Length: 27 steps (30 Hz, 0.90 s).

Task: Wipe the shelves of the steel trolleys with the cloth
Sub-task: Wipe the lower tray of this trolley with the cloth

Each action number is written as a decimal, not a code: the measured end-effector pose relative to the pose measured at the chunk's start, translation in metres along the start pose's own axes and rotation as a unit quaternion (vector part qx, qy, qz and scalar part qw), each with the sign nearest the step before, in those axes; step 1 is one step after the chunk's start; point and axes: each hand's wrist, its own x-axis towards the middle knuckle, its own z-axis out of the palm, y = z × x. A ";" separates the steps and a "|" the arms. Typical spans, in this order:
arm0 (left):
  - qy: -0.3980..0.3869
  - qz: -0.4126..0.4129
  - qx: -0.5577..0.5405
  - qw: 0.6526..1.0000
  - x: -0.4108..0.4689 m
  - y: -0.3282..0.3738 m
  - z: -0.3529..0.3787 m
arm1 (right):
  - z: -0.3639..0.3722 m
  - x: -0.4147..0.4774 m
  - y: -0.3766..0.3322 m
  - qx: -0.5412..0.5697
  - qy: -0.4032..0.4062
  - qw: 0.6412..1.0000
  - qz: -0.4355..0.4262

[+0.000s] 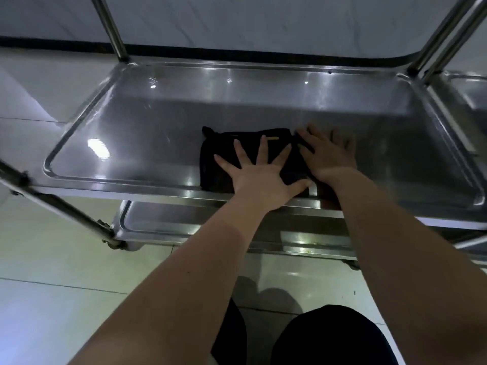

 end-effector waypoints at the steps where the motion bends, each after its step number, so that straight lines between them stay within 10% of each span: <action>1: 0.011 0.001 -0.003 1.000 -0.002 0.001 0.001 | -0.001 0.000 0.000 0.017 0.005 1.000 -0.001; 6: 0.032 0.054 -0.115 0.991 -0.019 -0.022 -0.016 | -0.016 -0.025 0.007 0.326 0.103 0.939 -0.040; 9: 0.068 0.110 -0.162 0.978 -0.034 -0.059 -0.021 | -0.017 -0.065 -0.004 0.299 0.161 0.926 -0.164; 13: 0.044 0.175 -0.149 0.972 -0.045 -0.095 -0.023 | -0.016 -0.090 -0.018 0.203 0.047 0.941 -0.267; 19: 0.047 0.178 -0.092 0.979 -0.047 -0.091 -0.026 | -0.016 -0.089 -0.037 0.059 0.113 0.963 -0.239; 27: 0.163 0.155 -0.125 0.966 -0.052 -0.081 -0.047 | -0.041 -0.081 -0.052 0.161 0.138 0.967 -0.145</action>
